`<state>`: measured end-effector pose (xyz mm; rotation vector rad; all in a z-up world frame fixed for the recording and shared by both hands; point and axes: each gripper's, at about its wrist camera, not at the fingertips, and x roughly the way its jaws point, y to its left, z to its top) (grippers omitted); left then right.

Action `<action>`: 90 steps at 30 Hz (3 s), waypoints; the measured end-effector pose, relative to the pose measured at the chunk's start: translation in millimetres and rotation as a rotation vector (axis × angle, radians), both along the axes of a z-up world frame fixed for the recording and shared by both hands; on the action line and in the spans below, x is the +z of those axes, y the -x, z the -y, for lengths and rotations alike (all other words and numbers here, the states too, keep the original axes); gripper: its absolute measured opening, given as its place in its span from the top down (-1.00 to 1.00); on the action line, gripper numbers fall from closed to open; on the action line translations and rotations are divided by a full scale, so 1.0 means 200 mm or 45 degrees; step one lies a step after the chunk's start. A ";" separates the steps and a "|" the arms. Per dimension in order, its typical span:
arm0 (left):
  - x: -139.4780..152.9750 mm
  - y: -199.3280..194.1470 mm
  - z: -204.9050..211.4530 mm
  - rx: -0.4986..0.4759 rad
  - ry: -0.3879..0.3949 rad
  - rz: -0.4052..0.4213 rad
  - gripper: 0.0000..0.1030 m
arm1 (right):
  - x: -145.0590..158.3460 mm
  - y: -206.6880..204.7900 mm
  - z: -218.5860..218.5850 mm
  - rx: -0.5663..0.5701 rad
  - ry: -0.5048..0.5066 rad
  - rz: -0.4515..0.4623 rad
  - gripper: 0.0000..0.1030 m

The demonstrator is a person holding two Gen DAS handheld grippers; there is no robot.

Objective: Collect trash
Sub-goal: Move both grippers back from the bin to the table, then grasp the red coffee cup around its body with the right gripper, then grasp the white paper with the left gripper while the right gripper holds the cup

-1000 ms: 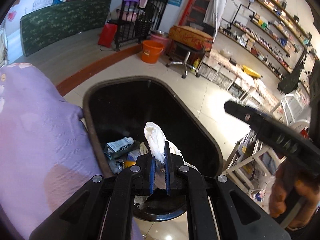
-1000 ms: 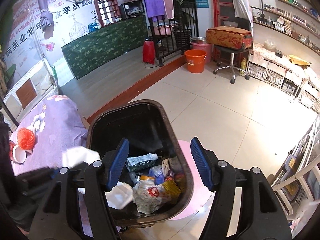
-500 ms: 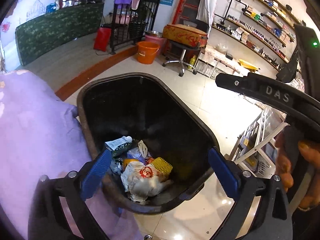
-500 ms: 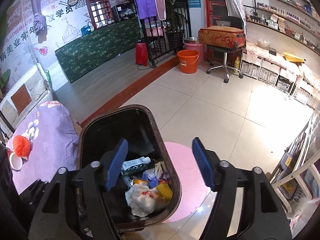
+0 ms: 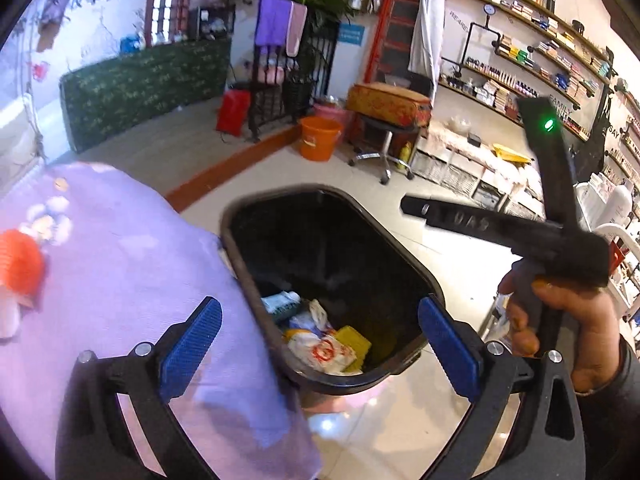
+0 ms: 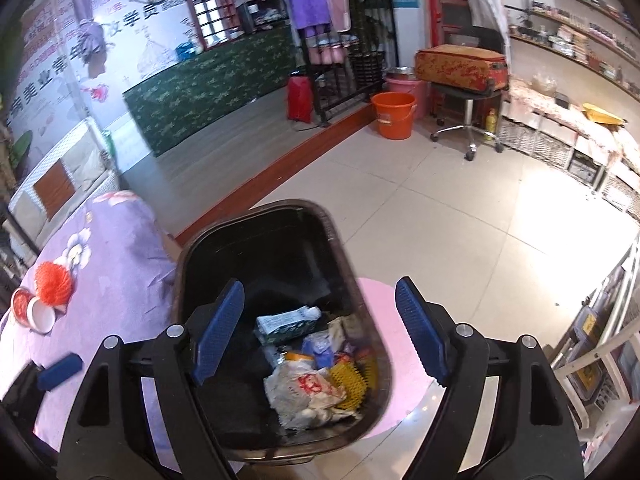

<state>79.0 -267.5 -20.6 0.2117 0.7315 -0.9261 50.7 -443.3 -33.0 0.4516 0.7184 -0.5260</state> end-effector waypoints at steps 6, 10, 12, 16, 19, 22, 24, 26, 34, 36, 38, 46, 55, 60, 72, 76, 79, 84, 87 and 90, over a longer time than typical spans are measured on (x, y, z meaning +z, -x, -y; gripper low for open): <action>0.06 -0.06 -0.19 0.120 0.045 0.018 -0.88 | 0.01 -0.12 -0.16 0.168 -0.006 0.006 -0.65; 0.06 -0.10 -0.33 0.230 0.037 0.047 -0.88 | 0.01 -0.24 -0.32 0.328 0.009 -0.008 -0.65; 0.05 -0.13 -0.41 0.286 0.024 0.040 -0.88 | 0.02 -0.30 -0.41 0.408 0.019 -0.009 -0.65; 0.03 -0.17 -0.58 0.400 0.013 0.009 -0.88 | 0.04 -0.40 -0.60 0.559 0.025 -0.001 -0.65; 0.02 -0.19 -0.74 0.495 0.014 0.000 -0.88 | 0.06 -0.48 -0.74 0.669 0.044 0.001 -0.65; 0.02 -0.21 -0.86 0.585 0.006 0.001 -0.88 | 0.07 -0.54 -0.86 0.768 0.058 0.004 -0.65; 0.01 -0.22 -0.95 0.644 -0.010 -0.002 -0.88 | 0.08 -0.58 -0.95 0.833 0.060 0.004 -0.65; 0.01 -0.23 -1.03 0.706 -0.016 -0.010 -0.88 | 0.09 -0.64 -1.05 0.905 0.072 0.005 -0.65; -0.01 -0.28 -1.37 0.903 -0.045 -0.019 -0.88 | 0.17 -0.82 -1.45 1.204 0.121 0.033 -0.65; -0.01 -0.28 -1.45 0.944 -0.037 -0.031 -0.88 | 0.19 -0.87 -1.56 1.284 0.132 0.032 -0.65; -0.02 -0.29 -1.52 0.981 -0.039 -0.030 -0.88 | 0.20 -0.92 -1.67 1.357 0.174 0.025 -0.65; -0.07 -0.31 -1.69 1.047 -0.048 -0.073 -0.88 | 0.17 -1.24 -2.08 1.592 0.406 -0.095 -0.65; -0.11 -0.31 -1.75 1.037 -0.052 -0.117 -0.88 | -0.02 -1.59 -2.38 1.701 0.646 -0.358 -0.65; -0.13 -0.31 -1.77 1.033 -0.038 -0.132 -0.88 | -0.13 -1.67 -2.44 1.722 0.710 -0.466 -0.60; -0.14 -0.36 -1.75 0.995 -0.032 -0.150 -0.88 | -0.13 -1.62 -2.43 1.763 0.691 -0.404 -0.46; -0.12 -0.43 -1.77 0.989 -0.029 -0.130 -0.88 | -0.02 -1.53 -2.29 1.715 0.532 -0.295 -0.46; -0.11 -0.52 -1.77 0.965 -0.018 -0.132 -0.88 | 0.11 -1.48 -2.16 1.652 0.391 -0.187 -0.46; -0.11 -0.73 -1.71 0.921 -0.065 -0.117 -0.85 | 0.29 -1.35 -1.89 1.487 0.283 -0.038 -0.47; -0.14 -0.89 -1.66 0.901 -0.100 -0.123 -0.75 | 0.31 -1.28 -1.79 1.426 0.239 -0.009 -0.47; -0.18 -1.08 -1.59 0.877 -0.167 -0.110 -0.57 | 0.29 -1.19 -1.71 1.382 0.223 0.001 -0.47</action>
